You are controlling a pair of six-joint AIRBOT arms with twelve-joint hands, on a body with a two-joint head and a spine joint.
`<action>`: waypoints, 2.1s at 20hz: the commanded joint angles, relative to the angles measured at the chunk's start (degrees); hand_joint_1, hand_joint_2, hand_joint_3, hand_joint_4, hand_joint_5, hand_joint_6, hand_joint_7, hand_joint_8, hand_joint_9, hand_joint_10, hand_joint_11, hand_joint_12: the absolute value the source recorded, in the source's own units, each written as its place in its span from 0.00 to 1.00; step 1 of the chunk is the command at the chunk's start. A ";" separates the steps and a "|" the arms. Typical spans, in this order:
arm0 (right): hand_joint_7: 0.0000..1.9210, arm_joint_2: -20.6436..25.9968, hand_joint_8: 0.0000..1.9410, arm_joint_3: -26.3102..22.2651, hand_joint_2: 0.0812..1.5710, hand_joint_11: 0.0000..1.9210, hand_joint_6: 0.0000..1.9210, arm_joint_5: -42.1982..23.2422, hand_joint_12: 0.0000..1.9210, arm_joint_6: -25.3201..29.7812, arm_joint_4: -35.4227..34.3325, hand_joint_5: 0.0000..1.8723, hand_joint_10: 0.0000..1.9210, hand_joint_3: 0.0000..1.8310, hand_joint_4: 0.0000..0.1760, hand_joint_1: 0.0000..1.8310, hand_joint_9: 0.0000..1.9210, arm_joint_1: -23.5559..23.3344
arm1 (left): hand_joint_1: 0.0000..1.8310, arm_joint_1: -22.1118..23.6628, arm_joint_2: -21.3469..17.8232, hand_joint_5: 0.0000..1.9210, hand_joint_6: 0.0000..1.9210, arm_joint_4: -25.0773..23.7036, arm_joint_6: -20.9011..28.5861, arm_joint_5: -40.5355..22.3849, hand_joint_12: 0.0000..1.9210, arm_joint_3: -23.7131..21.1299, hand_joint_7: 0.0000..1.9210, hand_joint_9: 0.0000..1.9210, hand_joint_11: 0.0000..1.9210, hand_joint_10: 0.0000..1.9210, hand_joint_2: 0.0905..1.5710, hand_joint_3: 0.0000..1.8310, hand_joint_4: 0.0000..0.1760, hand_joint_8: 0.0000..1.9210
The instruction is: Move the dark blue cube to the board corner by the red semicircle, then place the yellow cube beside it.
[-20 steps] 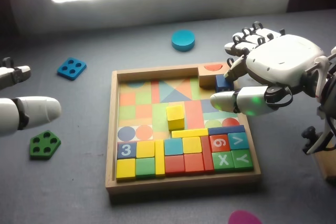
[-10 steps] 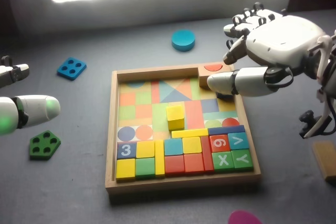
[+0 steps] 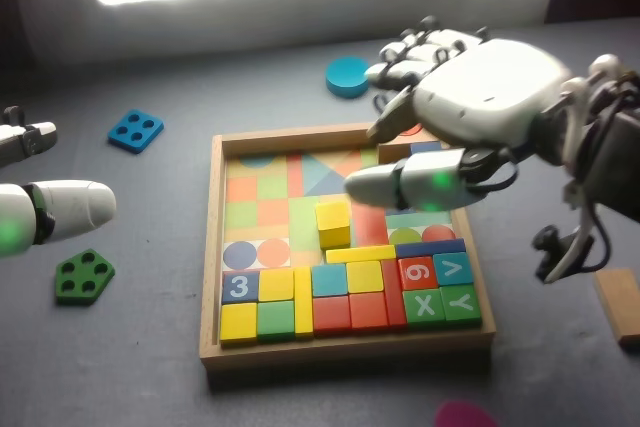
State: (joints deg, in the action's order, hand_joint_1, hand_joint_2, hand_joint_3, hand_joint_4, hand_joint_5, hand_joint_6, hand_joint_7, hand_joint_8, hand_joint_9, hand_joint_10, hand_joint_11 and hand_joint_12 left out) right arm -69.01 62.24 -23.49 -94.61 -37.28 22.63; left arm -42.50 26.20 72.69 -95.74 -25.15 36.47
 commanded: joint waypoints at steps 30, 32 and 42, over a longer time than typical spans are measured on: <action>0.12 -4.95 0.00 1.62 0.69 0.00 0.00 -2.09 0.21 -4.47 1.38 0.44 0.00 0.00 0.00 0.00 0.05 3.96 | 0.00 0.15 -0.25 0.00 0.00 -1.63 0.34 -3.67 0.00 0.11 0.00 0.00 0.00 0.00 0.67 0.00 0.00 0.00; 0.11 -4.93 0.00 2.58 0.69 0.00 0.00 -2.08 0.20 -4.47 1.38 0.43 0.00 0.00 0.00 0.00 0.05 4.18 | 0.00 0.15 -0.25 0.00 0.00 -1.63 0.34 -3.67 0.00 0.13 0.00 0.00 0.00 0.00 0.67 0.00 0.00 0.00; 0.11 -4.78 0.00 7.22 0.68 0.00 0.00 -1.95 0.17 -4.45 1.39 0.43 0.00 0.00 0.00 0.00 0.04 5.08 | 0.00 0.12 -0.20 0.00 0.00 -1.63 0.33 -3.67 0.00 0.12 0.00 0.00 0.00 0.00 0.67 0.00 0.00 0.00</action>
State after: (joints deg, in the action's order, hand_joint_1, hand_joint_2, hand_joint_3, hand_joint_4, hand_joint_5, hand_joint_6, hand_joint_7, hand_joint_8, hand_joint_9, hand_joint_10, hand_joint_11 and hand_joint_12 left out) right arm -74.02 69.06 -24.58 -98.37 -36.16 27.09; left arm -42.68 26.20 72.64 -95.72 -25.12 36.47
